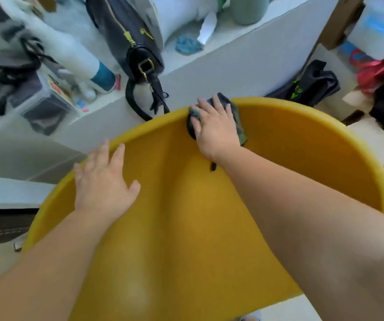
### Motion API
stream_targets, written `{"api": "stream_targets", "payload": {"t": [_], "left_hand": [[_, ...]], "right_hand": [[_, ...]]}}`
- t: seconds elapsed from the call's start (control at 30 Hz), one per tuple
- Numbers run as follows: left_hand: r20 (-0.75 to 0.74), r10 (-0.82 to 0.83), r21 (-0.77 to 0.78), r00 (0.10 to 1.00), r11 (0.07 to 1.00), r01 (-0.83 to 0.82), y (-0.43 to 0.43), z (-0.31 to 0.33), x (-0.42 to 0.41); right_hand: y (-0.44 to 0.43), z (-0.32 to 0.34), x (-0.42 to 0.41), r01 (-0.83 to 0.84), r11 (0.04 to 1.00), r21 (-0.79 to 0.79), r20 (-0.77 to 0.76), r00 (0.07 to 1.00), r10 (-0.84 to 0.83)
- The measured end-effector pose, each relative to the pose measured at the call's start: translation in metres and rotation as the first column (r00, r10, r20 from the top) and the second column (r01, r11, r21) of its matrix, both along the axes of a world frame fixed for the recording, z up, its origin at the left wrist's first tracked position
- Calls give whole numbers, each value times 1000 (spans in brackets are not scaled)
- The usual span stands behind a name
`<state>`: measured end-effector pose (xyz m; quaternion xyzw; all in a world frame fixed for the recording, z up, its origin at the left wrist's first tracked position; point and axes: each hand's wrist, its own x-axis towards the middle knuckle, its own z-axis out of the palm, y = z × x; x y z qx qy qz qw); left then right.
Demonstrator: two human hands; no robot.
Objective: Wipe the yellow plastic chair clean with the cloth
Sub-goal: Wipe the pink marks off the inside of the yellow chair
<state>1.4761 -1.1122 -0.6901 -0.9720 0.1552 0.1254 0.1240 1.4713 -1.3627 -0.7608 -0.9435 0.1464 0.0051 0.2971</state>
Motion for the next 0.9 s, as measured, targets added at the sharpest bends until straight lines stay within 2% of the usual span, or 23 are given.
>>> {"api": "stream_targets", "payload": {"t": [0.07,0.13,0.2,0.27,0.33,0.4,0.5,0.7,0.9], "left_hand": [[19,109,42,994,993,-110,43,2,5],[1,179,77,984,981,-179,84,-1,9],[-82,196,108,977,976,-187,119,-9,10],[-176,172,78,969,984,-160,142,-20,9],[-160,129,57,979,991,-121,156,-29,9],[-109,154,34,982,988,-152,169,-36,12],[-137,174,-37,975,983,-181,184,-45,14],[-161,255,-110,954,955,-274,186,-40,10],[-212,245,-209,946,934,-289,250,-37,-41]], "right_hand": [[40,10,2,5,989,146,116,993,-22],[76,18,-1,100,942,322,181,970,-165],[107,17,-5,146,890,431,85,976,-201],[133,11,-11,136,869,476,-1,988,-154],[154,7,-19,122,859,498,-43,992,-116],[172,4,-27,112,860,498,-93,993,-76],[197,-3,-39,115,872,475,-163,986,-41],[262,-3,-64,163,881,444,-191,978,-86],[330,11,-90,201,871,449,-210,971,-115]]}}
